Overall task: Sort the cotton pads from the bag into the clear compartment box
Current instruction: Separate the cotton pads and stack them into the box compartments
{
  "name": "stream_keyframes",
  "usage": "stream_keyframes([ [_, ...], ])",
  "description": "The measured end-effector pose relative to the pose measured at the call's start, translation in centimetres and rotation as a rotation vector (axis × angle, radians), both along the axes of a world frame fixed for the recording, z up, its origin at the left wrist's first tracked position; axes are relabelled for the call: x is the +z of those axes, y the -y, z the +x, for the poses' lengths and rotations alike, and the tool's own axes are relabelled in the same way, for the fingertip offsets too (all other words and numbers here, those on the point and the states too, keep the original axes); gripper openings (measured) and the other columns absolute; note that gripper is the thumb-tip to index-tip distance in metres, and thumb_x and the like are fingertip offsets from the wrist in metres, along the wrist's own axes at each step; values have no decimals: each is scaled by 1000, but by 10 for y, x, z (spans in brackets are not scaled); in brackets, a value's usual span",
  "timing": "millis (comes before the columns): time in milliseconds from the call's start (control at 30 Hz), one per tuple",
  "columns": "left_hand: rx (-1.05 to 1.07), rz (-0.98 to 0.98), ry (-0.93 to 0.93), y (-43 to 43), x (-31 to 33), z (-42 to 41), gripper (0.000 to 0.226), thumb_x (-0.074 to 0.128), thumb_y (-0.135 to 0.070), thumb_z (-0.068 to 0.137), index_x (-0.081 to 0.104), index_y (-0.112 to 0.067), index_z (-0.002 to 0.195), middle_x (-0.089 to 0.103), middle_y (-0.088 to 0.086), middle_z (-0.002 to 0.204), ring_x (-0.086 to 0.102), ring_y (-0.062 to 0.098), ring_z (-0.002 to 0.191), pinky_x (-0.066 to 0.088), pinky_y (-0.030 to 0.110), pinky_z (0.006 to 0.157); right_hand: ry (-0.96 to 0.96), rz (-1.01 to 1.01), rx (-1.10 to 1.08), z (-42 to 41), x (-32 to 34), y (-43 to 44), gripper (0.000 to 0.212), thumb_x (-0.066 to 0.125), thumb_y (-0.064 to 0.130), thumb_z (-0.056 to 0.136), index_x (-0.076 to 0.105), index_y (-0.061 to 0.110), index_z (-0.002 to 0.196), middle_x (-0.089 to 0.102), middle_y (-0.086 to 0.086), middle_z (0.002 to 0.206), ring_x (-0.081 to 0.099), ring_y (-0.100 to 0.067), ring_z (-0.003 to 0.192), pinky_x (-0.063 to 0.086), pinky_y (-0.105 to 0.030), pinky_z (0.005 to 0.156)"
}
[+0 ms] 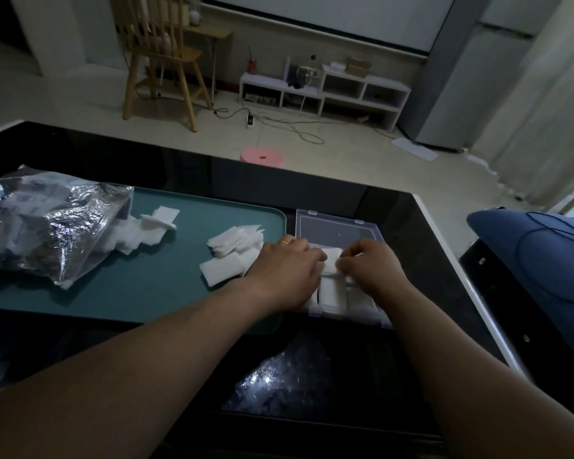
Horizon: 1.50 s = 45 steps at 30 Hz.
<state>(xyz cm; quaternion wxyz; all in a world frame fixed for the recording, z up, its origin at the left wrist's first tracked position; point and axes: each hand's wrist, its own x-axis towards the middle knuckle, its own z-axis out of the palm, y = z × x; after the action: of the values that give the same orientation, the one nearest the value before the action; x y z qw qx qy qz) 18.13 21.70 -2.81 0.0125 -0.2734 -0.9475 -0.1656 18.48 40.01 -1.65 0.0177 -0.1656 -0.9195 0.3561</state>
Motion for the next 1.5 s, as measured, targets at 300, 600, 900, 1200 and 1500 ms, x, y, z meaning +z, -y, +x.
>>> stream_keyframes([
  [300,-25,-89,-41,-6,-3,6,40,40,-44,99,56,-40,136,47,0,140,36,29,136,31,50,107,-11,259,63,4,-4,11,9,64,31,91,69,34,98,70,9,106,67,-16,96,60,-46,87],
  [600,113,126,-83,33,23,-10,42,48,-33,97,56,-32,137,50,-3,145,39,22,137,30,47,113,-208,179,90,0,10,36,11,60,23,102,66,25,92,67,9,85,64,-8,79,50,-26,68],
  [900,381,81,169,137,10,-36,17,61,-30,92,57,-24,106,53,5,120,53,28,114,46,44,98,-212,256,322,-14,15,110,28,53,22,100,67,25,124,73,4,118,66,-21,109,53,-39,95],
  [1200,308,75,281,114,-2,-57,60,66,-53,90,51,-18,135,59,12,133,52,33,121,45,42,94,11,375,338,-35,-4,149,49,46,29,101,48,36,150,65,-7,141,60,-34,126,48,-48,107],
  [1500,234,102,363,125,4,-60,37,72,-47,89,56,-26,115,62,1,119,60,24,105,51,43,92,-140,156,255,-44,-5,152,21,58,19,100,76,24,110,75,6,110,67,-14,99,57,-37,91],
])
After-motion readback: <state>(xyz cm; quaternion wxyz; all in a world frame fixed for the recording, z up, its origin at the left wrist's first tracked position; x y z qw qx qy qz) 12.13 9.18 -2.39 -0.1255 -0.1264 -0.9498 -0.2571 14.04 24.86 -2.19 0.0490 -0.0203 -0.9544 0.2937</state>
